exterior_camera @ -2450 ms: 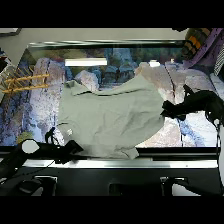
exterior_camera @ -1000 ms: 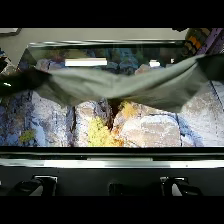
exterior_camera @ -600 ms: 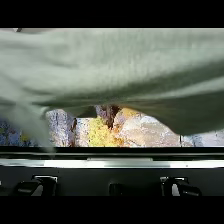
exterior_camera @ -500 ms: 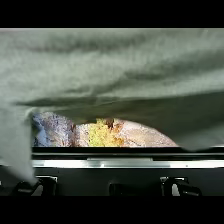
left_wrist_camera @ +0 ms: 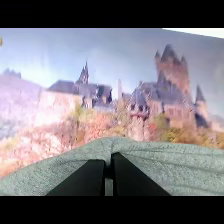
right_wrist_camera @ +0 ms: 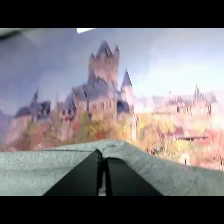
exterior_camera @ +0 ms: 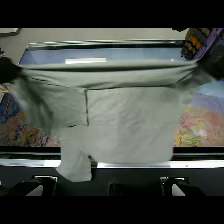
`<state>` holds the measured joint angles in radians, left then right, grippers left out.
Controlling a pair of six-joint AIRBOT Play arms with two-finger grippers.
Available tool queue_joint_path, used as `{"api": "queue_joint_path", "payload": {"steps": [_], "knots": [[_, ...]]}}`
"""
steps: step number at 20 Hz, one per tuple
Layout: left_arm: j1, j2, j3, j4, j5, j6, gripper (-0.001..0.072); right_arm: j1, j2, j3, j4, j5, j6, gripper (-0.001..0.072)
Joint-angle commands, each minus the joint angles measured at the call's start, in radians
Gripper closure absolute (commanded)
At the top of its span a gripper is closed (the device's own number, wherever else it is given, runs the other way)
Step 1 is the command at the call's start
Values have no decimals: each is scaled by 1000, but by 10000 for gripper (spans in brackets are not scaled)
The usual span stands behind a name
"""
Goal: Fold the clothes and pants, and hang the long-sleeved shirts on hangers.
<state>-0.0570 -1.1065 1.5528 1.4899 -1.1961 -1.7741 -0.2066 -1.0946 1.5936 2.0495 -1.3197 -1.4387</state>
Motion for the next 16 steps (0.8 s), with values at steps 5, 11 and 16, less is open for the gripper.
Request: {"api": "queue_joint_path", "payload": {"steps": [5,11,16], "knots": [[1,-605,-2,-165,132,50,693,61,-632,-39,65,173,-55,680],[6,-694,28,-197,135,74,685,126,-744,-34,76,352,-53,587],[90,-653,122,-196,-7,146,359,37,-662,20,64,141,-163,327]]}}
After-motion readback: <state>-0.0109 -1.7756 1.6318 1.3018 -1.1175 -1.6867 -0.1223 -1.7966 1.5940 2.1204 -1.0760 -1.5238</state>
